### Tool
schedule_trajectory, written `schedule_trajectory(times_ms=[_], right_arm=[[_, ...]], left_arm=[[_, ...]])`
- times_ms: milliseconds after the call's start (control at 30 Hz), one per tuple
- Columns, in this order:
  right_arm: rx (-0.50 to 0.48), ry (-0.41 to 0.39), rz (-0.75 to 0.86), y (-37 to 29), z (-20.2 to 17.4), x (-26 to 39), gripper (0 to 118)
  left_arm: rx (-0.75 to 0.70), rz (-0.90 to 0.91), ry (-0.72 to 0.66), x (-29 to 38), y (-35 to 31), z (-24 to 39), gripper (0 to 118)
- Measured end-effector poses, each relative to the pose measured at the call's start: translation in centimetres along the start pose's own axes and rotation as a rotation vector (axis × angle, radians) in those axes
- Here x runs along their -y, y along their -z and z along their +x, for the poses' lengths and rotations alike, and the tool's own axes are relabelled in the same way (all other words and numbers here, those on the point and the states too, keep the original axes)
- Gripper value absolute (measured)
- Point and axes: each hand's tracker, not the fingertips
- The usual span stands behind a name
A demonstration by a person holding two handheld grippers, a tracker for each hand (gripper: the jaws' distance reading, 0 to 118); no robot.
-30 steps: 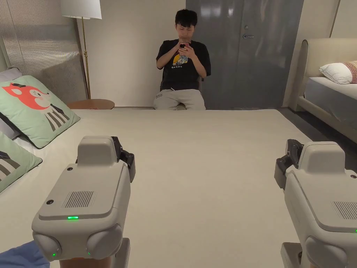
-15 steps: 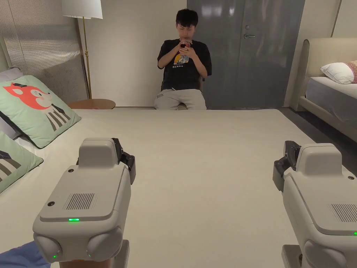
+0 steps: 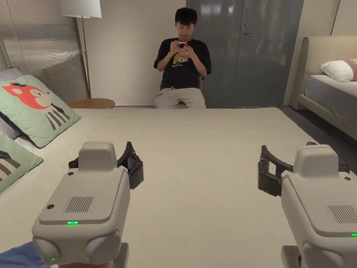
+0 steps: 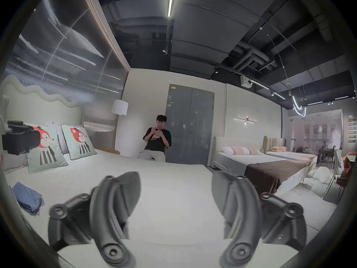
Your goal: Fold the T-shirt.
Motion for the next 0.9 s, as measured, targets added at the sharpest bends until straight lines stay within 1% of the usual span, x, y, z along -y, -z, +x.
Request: schedule_trajectory(times_ms=[33, 67, 100, 133, 167, 200, 233, 333, 467, 700, 900], right_arm=[[-0.001, 0.000, 0.001, 0.0, 0.0, 0.0, 86], [0.001, -0.002, 0.003, -0.1, 0.0, 0.0, 94], [0.004, -0.004, 0.003, -0.2, -0.1, 0.0, 106], [0.008, -0.007, 0.002, -0.1, -0.1, 0.0, 116], [0.003, -0.008, 0.005, -0.2, -0.1, 0.0, 118], [0.005, -0.008, 0.014, -0.3, -0.1, 0.0, 118], [0.000, -0.010, 0.016, -0.4, -0.2, 0.0, 118], [-0.019, -0.008, 0.009, -0.3, -0.2, -0.1, 118], [-0.012, -0.016, 0.018, -0.4, -0.2, -0.1, 118], [-0.024, -0.021, 0.018, -0.6, -0.5, -0.1, 118], [-0.029, -0.018, 0.039, -1.0, -0.7, -0.3, 118]], left_arm=[[-0.001, 0.003, 0.002, 0.1, -0.1, 0.0, 52], [-0.003, 0.007, 0.004, 0.1, -0.2, 0.0, 60], [-0.004, 0.009, 0.003, 0.1, -0.2, 0.0, 79], [-0.002, 0.010, 0.001, 0.1, -0.2, 0.0, 98], [0.003, 0.010, -0.005, 0.1, -0.3, 0.0, 113], [-0.004, 0.036, -0.018, 0.5, -0.5, -0.1, 109], [0.010, 0.037, -0.019, 0.5, -0.6, -0.2, 111], [-0.004, 0.043, -0.017, 0.5, -0.5, -0.2, 111], [-0.018, 0.051, -0.031, 0.3, -0.6, -0.3, 111], [0.005, 0.062, -0.014, 0.4, -0.9, -0.3, 111], [-0.009, 0.087, -0.009, 0.1, -1.5, 0.1, 111]])
